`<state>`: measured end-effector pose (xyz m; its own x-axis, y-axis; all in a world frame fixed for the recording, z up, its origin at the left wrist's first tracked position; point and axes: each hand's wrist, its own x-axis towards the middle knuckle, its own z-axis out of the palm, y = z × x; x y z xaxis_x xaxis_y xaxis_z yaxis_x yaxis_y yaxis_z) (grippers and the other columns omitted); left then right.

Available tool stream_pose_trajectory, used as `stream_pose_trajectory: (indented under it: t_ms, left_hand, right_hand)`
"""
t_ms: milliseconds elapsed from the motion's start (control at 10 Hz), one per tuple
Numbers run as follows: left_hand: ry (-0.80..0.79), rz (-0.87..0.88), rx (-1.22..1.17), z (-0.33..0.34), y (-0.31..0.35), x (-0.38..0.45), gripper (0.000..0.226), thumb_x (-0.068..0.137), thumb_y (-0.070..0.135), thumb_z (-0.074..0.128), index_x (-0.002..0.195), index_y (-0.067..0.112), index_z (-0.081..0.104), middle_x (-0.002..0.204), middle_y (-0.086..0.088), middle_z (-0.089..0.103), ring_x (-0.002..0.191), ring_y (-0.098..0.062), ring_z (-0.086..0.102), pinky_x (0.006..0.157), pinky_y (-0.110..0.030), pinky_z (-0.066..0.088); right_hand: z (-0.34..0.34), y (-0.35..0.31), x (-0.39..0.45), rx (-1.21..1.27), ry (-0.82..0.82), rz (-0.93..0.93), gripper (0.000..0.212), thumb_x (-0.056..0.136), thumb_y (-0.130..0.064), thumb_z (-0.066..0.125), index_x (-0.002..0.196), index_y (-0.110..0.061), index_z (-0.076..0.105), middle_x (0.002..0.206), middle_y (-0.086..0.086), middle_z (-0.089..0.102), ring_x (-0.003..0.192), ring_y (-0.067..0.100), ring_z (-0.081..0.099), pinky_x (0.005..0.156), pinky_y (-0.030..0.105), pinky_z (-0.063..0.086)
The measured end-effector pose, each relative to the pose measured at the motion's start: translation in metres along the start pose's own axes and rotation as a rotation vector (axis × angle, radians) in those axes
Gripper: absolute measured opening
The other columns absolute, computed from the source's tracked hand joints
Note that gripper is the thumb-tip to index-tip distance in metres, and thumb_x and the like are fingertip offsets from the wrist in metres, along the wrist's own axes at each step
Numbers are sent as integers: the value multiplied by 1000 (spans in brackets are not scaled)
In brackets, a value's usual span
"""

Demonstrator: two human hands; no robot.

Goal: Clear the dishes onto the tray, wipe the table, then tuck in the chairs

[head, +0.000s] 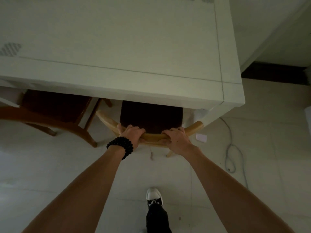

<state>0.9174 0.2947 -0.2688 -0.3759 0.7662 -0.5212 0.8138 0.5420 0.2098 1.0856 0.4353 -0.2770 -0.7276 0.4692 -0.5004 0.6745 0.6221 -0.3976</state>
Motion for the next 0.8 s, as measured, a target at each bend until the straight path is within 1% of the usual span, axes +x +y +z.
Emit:
stream_pose_trajectory:
  t_ms: [100,300,400,500,600,700,800]
  left_hand:
    - [6,6,14,-15,-3,25,23,97,40,48,118,35,56,107,9,55,116,-22,43,107,-66,13]
    - [-19,19,3,-36,2,56,28,97,41,49,124,34,54,113,8,55,123,-22,38,109,-68,9]
    - [-27,47,16,-41,-4,62,31,97,43,49,126,35,54,117,9,54,124,-22,37,110,-66,9]
    - [-28,49,17,-42,-7,62,33,96,45,49,127,35,54,118,10,54,125,-21,37,111,-63,7]
    - [-31,35,8,-41,-6,62,34,95,48,49,127,36,53,119,10,54,126,-21,37,112,-61,7]
    - [-14,28,-14,-53,-6,48,41,93,50,51,131,37,50,127,8,51,127,-22,39,112,-56,14]
    - [138,16,-328,-71,-9,28,46,90,40,59,134,31,50,137,4,45,130,-22,38,111,-46,29]
  right_hand:
    - [-17,3,27,-10,-13,-9,49,95,-57,50,138,-33,52,122,-6,56,119,26,36,106,44,37]
    - [-42,16,58,-48,-36,-13,48,91,-63,49,129,-35,57,112,-8,57,114,25,41,102,42,39]
    - [-38,14,64,-53,-35,-2,58,85,-73,40,128,-37,56,112,-11,57,114,24,44,102,43,39]
    - [-28,16,68,-52,-7,11,74,73,-84,24,125,-41,55,112,-14,58,116,23,49,101,46,41]
    - [-27,17,71,-72,-58,10,82,70,-86,20,129,-39,52,117,-9,58,122,25,47,103,49,40]
    - [-47,-1,58,-39,-70,50,69,86,-72,42,140,-29,48,129,2,54,131,30,41,107,51,39]
    - [-69,-19,37,61,75,14,50,97,-42,56,142,-21,50,132,7,53,129,30,45,103,44,44]
